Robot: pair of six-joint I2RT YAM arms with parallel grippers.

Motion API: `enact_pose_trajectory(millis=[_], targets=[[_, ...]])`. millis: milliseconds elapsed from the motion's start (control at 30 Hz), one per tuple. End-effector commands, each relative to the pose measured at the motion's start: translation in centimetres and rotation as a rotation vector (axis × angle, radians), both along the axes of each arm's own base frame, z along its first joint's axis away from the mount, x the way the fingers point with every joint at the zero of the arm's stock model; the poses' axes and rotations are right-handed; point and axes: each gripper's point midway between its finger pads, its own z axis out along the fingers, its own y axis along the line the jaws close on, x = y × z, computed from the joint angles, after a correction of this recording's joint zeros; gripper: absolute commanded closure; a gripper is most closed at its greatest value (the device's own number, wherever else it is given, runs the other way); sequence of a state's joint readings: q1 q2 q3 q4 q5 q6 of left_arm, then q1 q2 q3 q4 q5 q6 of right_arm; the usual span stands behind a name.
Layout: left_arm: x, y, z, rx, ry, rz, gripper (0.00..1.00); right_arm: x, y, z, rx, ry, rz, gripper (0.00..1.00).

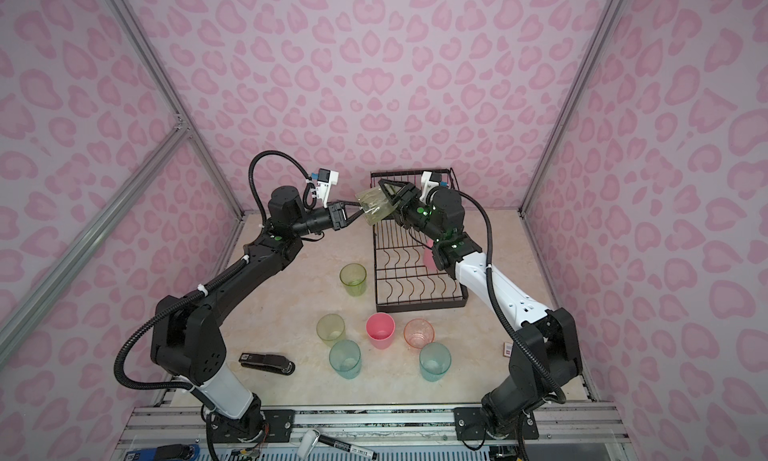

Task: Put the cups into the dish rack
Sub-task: 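Open the left gripper off the green cup, leaving it in the right, then lower the green cup into the lower tier with the right gripper while the left withdraws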

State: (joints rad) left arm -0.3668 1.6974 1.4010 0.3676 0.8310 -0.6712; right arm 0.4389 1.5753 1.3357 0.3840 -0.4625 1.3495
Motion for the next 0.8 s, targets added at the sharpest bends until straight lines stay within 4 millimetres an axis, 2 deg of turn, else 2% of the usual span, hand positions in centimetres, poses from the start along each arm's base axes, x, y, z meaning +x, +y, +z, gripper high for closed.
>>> enact_pose_trajectory(millis=[0, 333, 500, 733, 767], targets=[[0.1, -0.1, 1.1, -0.018, -0.046, -0.007, 0.81, 0.1, 0.0, 0.0, -0.018, -0.03, -0.017, 0.45], [0.2, 0.1, 0.9, -0.011, -0.034, 0.006, 0.58, 0.0, -0.6, 0.1, -0.093, -0.078, -0.062, 0.48], [0.1, 0.6, 0.7, -0.008, -0.025, 0.022, 0.5, -0.2, -1.5, 0.1, -0.158, -0.118, -0.105, 0.49], [-0.4, 1.6, 0.8, -0.004, -0.015, 0.063, 0.4, -0.8, -3.6, -1.4, -0.347, -0.169, -0.199, 0.51], [-0.5, 1.7, -0.2, 0.005, 0.011, 0.069, 0.4, -0.9, -4.0, -1.7, -0.384, -0.179, -0.219, 0.51]])
